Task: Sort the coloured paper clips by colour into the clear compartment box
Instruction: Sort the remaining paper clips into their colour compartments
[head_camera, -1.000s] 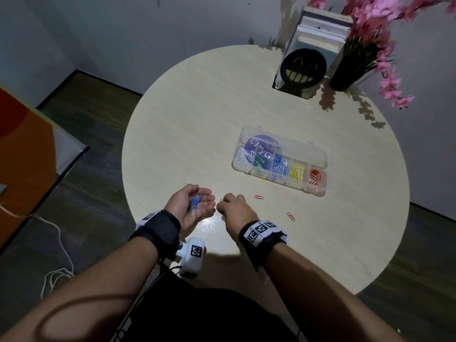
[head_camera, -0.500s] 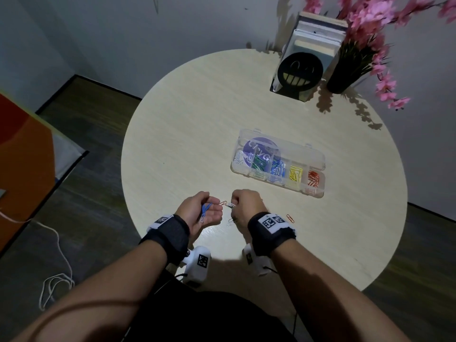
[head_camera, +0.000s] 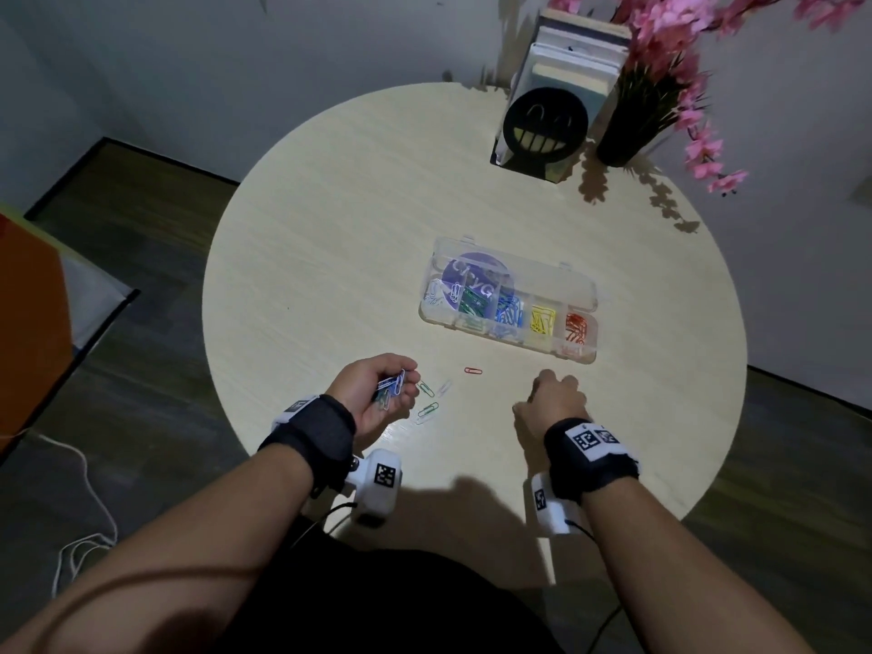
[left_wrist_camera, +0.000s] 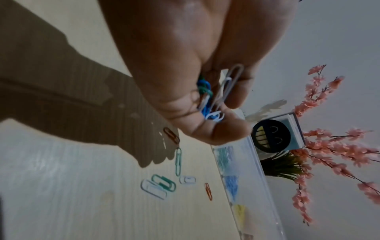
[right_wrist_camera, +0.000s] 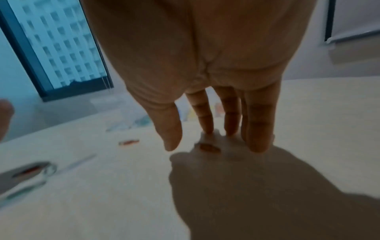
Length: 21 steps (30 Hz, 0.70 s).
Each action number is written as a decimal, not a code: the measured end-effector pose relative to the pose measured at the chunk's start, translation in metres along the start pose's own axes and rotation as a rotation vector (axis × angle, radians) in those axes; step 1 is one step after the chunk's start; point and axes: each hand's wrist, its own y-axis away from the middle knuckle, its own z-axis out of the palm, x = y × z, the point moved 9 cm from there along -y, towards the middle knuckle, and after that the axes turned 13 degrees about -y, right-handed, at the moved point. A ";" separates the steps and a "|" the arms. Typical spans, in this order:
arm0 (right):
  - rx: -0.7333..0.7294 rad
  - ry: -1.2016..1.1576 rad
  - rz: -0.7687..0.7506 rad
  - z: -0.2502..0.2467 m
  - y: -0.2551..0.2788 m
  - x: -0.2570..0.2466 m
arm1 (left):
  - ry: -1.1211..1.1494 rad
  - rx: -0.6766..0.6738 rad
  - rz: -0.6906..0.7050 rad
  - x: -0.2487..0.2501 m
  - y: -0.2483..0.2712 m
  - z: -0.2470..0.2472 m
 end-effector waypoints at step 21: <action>-0.193 0.183 -0.685 0.088 0.065 -0.126 | -0.092 0.083 0.087 0.004 0.002 -0.028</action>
